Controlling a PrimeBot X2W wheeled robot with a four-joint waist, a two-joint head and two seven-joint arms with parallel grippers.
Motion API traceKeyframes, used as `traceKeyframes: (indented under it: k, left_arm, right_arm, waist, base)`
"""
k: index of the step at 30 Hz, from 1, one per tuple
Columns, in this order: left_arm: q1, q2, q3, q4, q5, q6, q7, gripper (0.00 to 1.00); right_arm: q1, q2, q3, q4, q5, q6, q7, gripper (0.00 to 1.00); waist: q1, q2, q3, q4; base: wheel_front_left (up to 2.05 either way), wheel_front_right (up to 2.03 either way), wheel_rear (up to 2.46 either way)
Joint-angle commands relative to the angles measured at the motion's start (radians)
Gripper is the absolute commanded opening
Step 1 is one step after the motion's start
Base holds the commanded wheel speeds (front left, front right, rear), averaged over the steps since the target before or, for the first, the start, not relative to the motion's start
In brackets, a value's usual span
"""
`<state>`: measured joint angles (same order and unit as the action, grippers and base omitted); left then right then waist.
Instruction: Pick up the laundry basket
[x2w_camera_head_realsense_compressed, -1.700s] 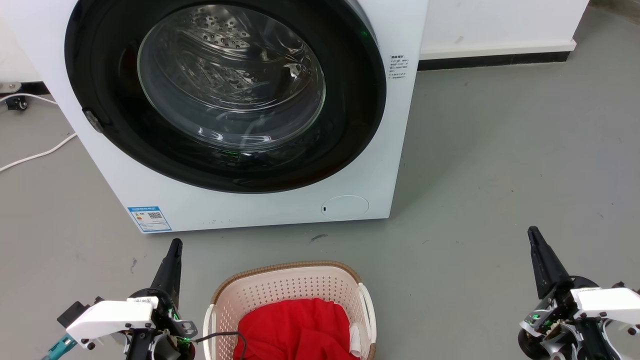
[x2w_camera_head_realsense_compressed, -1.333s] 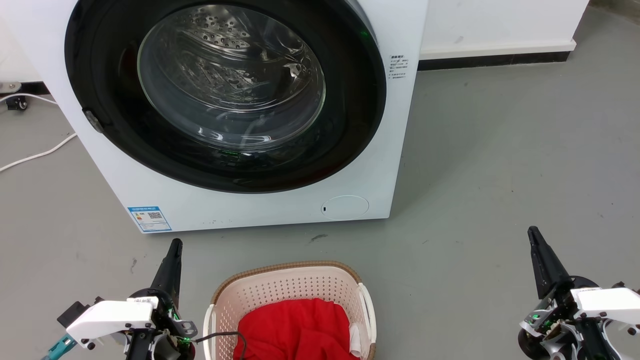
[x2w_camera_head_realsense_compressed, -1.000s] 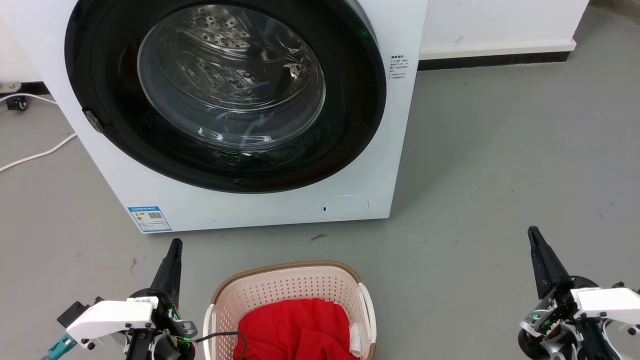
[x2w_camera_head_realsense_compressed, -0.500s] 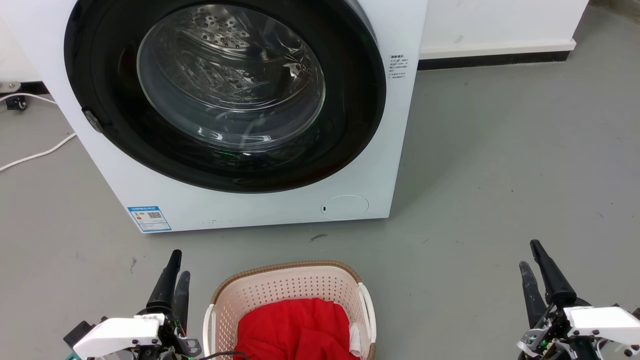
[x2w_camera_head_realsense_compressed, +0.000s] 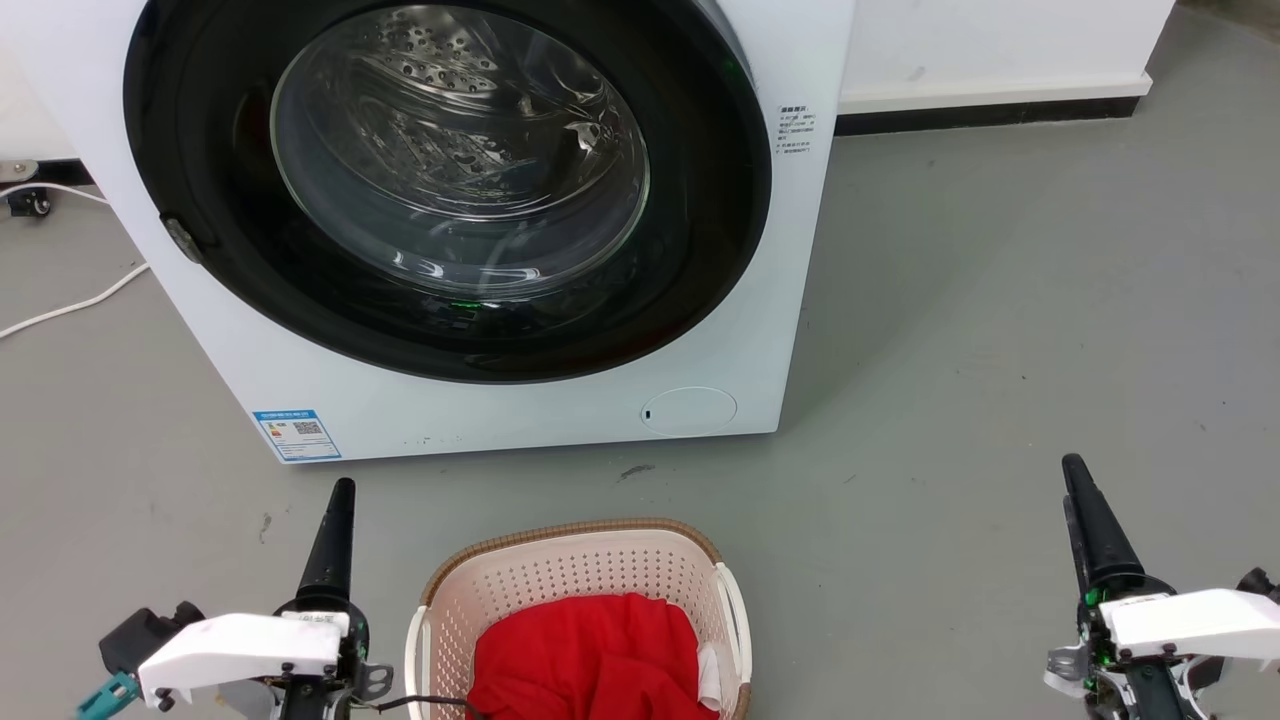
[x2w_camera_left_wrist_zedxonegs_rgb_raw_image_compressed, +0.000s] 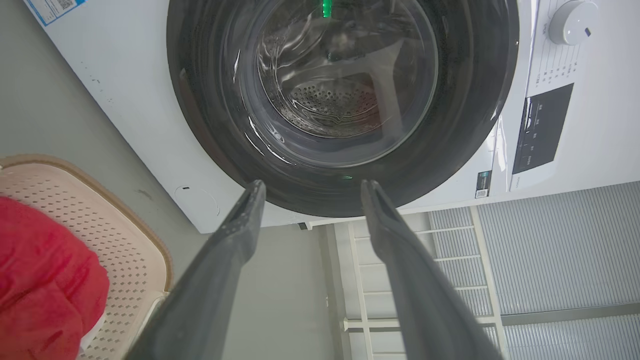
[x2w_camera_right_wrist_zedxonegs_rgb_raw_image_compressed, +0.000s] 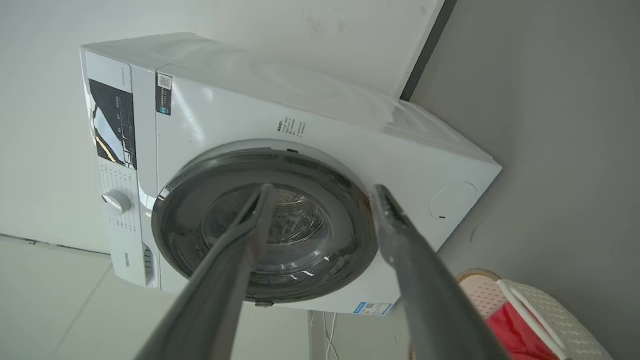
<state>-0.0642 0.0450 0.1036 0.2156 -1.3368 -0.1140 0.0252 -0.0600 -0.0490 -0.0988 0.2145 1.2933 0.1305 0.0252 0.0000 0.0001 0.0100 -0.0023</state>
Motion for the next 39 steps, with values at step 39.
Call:
traceKeyframes:
  k: [39]
  left_arm:
    - [-0.009, 0.005, -0.095, -0.125, 0.667, 0.073, -0.151, 1.0]
  right_arm:
    - [0.022, -0.002, 0.076, -0.135, -0.8, 0.0, -0.15, 1.0]
  waist:
    - [0.0, -0.0001, 0.014, -0.002]
  base:
    - [0.0, 0.0, 0.0]
